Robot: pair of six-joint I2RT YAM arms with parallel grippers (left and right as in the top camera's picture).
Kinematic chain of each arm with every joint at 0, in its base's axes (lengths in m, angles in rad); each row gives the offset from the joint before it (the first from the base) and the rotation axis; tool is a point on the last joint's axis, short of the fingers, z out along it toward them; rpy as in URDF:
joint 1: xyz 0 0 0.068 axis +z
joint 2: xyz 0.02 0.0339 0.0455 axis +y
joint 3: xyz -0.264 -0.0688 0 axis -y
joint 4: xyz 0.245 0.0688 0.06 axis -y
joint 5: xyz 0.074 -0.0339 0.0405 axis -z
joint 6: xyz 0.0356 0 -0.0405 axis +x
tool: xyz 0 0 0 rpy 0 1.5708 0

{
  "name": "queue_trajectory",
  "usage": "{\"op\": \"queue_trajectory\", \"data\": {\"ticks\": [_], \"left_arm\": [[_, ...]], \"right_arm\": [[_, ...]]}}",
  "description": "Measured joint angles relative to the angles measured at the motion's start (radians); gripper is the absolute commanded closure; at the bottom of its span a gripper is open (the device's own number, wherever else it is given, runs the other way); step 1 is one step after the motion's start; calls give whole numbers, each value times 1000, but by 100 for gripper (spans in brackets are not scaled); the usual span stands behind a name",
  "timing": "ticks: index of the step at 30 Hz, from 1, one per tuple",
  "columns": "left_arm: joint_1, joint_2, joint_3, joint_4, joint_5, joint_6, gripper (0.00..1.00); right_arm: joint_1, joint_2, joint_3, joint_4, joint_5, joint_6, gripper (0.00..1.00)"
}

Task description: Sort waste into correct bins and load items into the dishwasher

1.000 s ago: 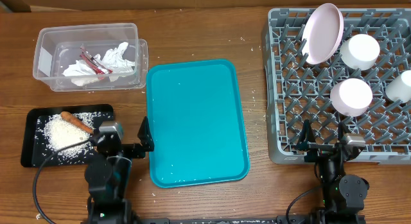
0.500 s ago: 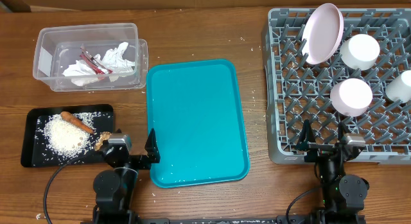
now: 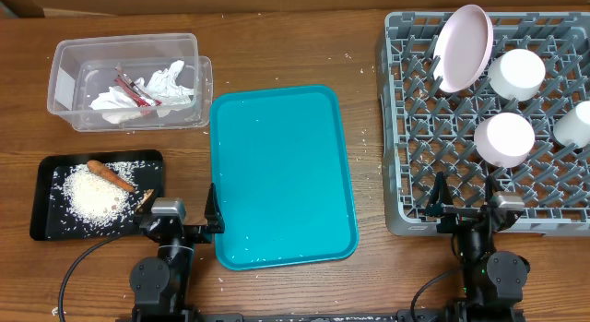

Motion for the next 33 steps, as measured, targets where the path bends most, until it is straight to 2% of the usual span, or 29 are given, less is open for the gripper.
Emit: {"op": "queue_trajectory", "data": {"ticks": [10, 33], "left_arm": [[0, 0, 0, 0, -12, 77, 0], [0, 0, 0, 0, -12, 79, 0]], "right_arm": [[0, 0, 0, 0, 0, -1, 0], [0, 0, 0, 0, 0, 0, 0]]}}
